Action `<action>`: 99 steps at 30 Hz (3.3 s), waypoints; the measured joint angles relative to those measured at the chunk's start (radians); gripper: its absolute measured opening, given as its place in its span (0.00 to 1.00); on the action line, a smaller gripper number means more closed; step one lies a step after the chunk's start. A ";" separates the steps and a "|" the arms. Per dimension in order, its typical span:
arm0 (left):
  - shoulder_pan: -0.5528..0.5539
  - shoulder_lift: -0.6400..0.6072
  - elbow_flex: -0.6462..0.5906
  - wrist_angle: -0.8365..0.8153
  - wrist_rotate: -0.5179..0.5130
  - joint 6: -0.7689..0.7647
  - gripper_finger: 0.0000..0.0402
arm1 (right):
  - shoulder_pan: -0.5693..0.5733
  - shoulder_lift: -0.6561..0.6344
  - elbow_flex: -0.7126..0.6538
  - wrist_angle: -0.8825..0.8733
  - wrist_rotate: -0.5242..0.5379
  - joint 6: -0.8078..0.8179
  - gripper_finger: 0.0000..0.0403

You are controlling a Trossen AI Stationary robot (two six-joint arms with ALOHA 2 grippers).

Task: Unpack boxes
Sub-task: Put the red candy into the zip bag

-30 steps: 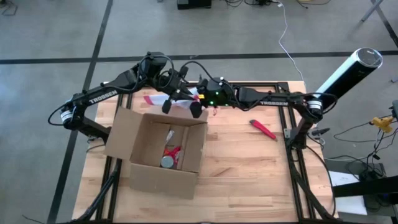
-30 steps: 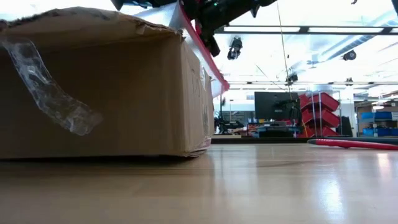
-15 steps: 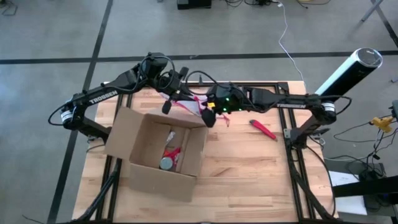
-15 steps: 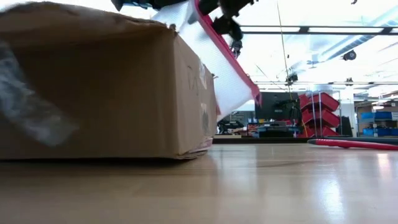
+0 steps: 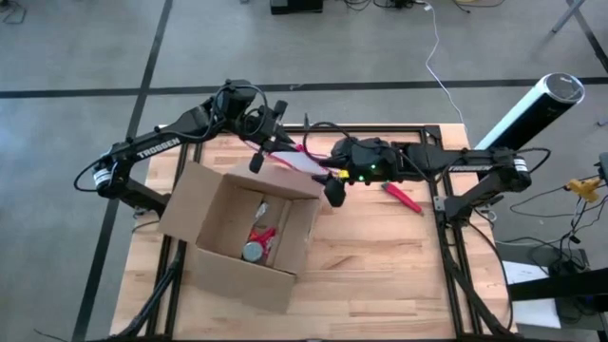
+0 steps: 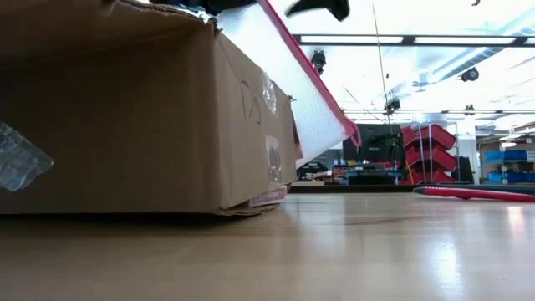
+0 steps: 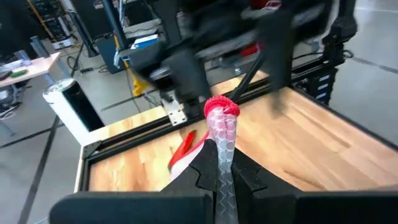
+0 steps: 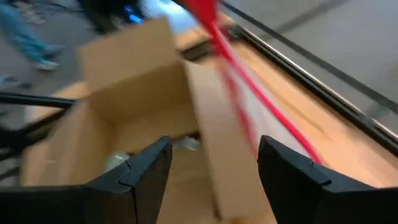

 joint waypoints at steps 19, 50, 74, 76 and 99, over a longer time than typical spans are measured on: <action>0.181 -0.025 0.000 -0.136 -0.025 0.084 0.00 | 0.003 0.284 0.000 0.305 -0.321 -0.171 0.51; 0.375 -0.027 -0.015 -0.323 0.102 0.152 0.00 | -0.071 0.813 0.502 0.011 -0.498 -0.369 0.49; 0.381 -0.027 -0.015 -0.332 0.126 0.153 0.00 | -0.099 0.802 0.608 -0.599 -0.388 -0.475 0.49; 0.382 -0.027 -0.015 -0.331 0.126 0.153 0.00 | -0.101 0.781 0.608 -0.619 -0.384 -0.474 0.49; 0.381 -0.027 -0.015 -0.326 0.127 0.153 0.00 | -0.104 0.736 0.608 -0.386 -0.429 -0.344 0.49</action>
